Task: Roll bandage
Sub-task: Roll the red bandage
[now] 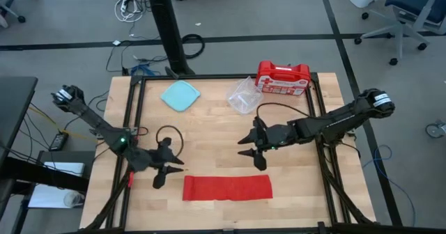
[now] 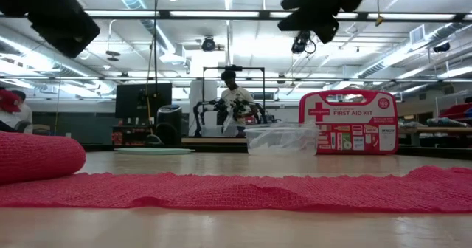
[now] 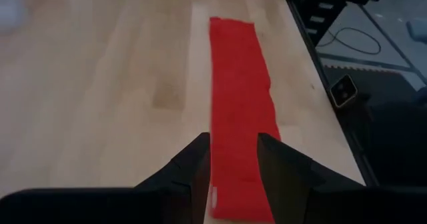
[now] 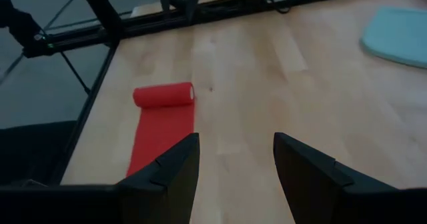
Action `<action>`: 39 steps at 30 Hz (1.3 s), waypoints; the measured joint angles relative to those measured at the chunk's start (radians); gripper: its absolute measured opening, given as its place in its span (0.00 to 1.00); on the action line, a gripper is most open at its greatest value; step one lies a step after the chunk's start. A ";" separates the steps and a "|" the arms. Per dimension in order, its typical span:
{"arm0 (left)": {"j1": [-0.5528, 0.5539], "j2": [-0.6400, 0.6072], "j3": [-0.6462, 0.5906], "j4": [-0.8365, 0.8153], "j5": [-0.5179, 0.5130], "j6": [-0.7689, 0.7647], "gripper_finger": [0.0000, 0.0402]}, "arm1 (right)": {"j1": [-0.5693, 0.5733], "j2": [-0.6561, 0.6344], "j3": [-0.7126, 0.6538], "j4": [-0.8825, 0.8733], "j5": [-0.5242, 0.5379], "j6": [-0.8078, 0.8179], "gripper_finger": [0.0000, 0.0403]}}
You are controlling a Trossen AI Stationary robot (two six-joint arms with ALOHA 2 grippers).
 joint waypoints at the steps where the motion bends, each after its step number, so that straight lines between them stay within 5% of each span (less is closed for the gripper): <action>1: -0.009 0.019 0.000 0.003 0.000 -0.007 0.32 | 0.004 0.009 0.007 -0.002 0.001 0.005 0.47; 15: -0.027 0.205 0.178 -0.152 0.024 -0.062 0.32 | 0.037 0.171 0.017 0.025 -0.061 0.130 0.47; 25: -0.026 0.319 0.196 -0.212 0.115 -0.136 0.32 | 0.062 0.303 0.037 0.072 -0.097 0.184 0.47; 39: -0.069 0.435 0.196 -0.126 0.160 -0.092 0.32 | 0.139 0.397 0.138 -0.020 -0.168 0.009 0.48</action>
